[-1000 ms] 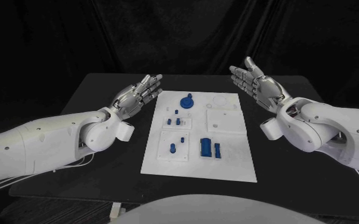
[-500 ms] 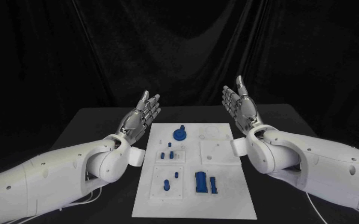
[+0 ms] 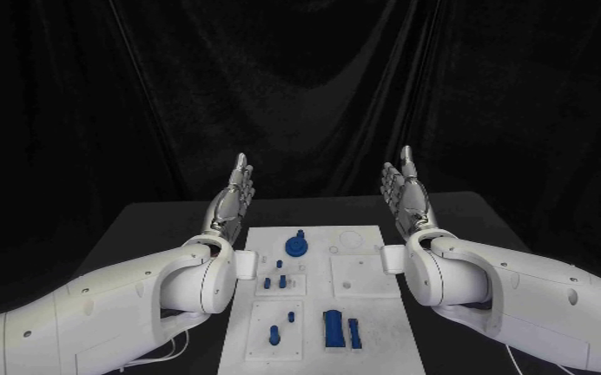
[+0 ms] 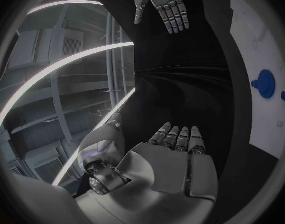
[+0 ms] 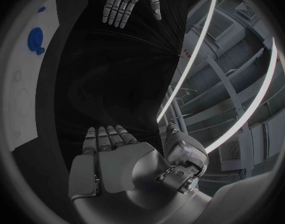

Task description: Assemble the parts on the task board

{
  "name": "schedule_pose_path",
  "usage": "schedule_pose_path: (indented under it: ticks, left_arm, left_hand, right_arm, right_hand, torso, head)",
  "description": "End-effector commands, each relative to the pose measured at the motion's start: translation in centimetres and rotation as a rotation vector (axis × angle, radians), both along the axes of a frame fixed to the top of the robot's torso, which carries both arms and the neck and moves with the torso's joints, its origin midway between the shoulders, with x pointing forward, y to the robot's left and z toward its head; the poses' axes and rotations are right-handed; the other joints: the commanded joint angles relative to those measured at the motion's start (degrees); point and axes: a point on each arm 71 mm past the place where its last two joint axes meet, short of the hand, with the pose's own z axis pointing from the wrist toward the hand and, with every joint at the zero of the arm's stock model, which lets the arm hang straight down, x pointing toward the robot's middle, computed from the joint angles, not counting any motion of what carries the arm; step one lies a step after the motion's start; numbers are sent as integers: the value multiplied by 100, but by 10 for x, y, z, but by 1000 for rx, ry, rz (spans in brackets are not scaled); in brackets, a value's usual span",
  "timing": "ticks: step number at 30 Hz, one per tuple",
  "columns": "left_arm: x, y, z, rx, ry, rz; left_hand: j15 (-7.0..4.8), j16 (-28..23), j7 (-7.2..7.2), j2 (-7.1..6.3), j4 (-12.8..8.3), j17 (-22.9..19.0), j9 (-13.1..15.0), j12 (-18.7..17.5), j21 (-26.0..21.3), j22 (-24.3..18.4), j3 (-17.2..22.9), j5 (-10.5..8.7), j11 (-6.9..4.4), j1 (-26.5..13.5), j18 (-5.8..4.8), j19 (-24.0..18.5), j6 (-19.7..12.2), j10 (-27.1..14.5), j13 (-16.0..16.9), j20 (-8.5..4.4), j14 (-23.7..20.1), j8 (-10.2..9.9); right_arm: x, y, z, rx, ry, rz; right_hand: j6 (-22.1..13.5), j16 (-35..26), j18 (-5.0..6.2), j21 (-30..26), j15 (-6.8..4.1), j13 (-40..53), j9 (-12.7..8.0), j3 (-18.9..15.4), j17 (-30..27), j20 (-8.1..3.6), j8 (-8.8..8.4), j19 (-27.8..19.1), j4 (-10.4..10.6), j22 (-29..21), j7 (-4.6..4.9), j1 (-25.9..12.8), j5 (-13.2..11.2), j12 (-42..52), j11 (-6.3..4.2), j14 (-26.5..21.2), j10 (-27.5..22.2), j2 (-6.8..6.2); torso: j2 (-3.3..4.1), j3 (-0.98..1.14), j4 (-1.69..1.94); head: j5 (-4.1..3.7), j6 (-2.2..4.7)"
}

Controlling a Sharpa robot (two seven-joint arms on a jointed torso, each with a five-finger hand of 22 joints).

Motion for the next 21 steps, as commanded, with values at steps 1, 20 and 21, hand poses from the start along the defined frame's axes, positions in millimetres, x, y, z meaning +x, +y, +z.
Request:
schedule_pose_path:
  ticks: [1, 20, 21]
  left_arm:
    - [0, 4, -1, 50, 22, 107]
    - [0, 4, 0, 51, 22, 109]
    - [0, 4, 0, 51, 22, 109]
  left_hand:
    - [-41, -38, 1, -22, -131, -8, -8, -32, -40, -8, 61, -103, 7, -526, -120, -13, -550, -52, -7, -45, -2, -27]
    - [-41, -38, 1, -22, -131, -8, -8, -32, -40, -8, 61, -103, 7, -1650, -120, -13, -550, -52, -7, -45, -2, -27]
    - [-41, -38, 1, -22, -131, -8, -8, -32, -40, -8, 61, -103, 7, -1650, -120, -13, -550, -52, -7, -45, -2, -27]
  right_arm:
    - [0, -3, 0, -5, -11, -37]
    - [0, -3, 0, -5, -11, -37]
    - [0, -3, 0, -5, -11, -37]
  right_hand:
    - [-20, -21, -43, -20, -1, -6, -6, 15, -6, -30, -20, -2, 0, -7, 0, -36, -20, -21, -1, -31, -20, 6]
    - [-20, -21, -43, -20, -1, -6, -6, 15, -6, -30, -20, -2, 0, -7, 0, -36, -20, -21, -1, -31, -20, 6]
    - [-20, -21, -43, -20, -1, -6, -6, 15, -6, -30, -20, -2, 0, -7, 0, -36, -20, -21, -1, -31, -20, 6]
  torso:
    - [0, -1, -1]
    - [0, -1, -1]
    - [0, -1, -1]
  head:
    - [0, 2]
    - [0, 2]
    - [0, 2]
